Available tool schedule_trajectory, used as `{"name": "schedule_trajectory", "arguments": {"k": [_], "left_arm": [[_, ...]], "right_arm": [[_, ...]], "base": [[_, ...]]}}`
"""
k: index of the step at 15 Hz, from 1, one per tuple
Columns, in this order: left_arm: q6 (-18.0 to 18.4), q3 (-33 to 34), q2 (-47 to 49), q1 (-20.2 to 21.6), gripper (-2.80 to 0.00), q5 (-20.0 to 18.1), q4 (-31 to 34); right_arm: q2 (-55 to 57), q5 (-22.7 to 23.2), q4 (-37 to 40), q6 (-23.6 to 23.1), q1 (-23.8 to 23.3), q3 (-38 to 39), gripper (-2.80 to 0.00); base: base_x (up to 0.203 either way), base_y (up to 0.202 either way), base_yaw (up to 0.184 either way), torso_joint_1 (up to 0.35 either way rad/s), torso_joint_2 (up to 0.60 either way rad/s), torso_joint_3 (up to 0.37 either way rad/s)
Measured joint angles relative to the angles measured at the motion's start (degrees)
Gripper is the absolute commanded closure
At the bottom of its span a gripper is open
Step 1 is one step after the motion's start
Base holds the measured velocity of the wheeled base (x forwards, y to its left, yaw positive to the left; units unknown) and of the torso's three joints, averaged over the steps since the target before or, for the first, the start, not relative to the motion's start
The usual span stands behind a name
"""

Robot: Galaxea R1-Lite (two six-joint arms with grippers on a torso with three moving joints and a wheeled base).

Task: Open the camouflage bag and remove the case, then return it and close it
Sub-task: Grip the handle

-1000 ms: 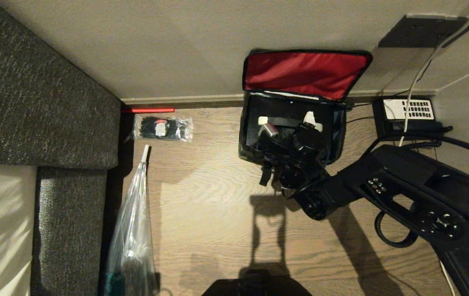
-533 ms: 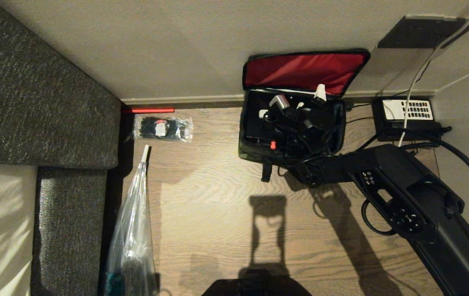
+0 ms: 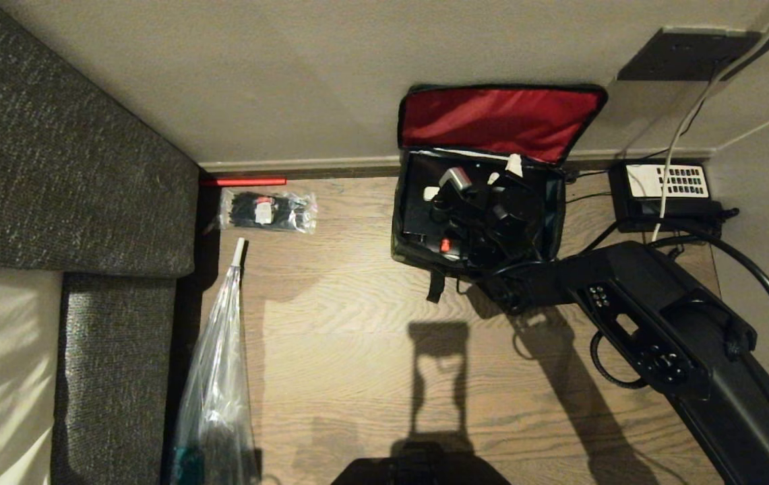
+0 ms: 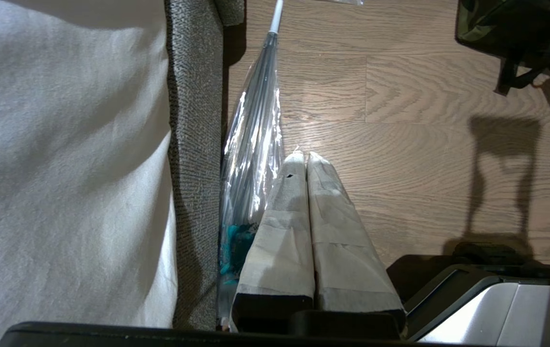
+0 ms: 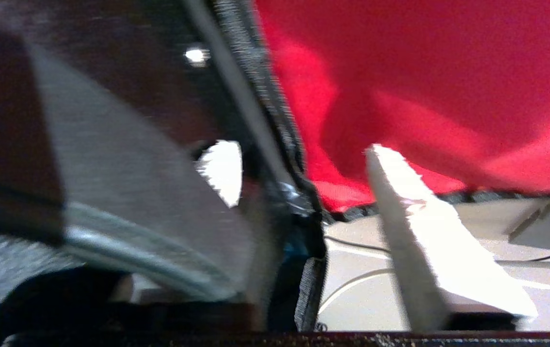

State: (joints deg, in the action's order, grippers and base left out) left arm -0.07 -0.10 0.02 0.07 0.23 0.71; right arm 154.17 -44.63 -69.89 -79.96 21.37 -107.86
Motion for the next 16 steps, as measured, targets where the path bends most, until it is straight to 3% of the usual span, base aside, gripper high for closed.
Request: {"name": "schedule_trajectory", "arguments": {"k": [10, 16], "left_arm": [[0.00, 0.00, 0.00, 0.00, 0.00, -0.01, 0.00], [0.00, 0.00, 0.00, 0.00, 0.00, -0.01, 0.00]], "right_arm": [[-2.98, -3.02, -5.38, 0.79, 4.31, 4.65, 0.00], [-6.59, -3.52, -9.22, -1.90, 6.05, 5.91, 0.00]], "base": [[0.000, 0.000, 0.000, 0.000, 0.00, 0.000], [0.000, 0.000, 0.000, 0.000, 0.00, 0.000]]}}
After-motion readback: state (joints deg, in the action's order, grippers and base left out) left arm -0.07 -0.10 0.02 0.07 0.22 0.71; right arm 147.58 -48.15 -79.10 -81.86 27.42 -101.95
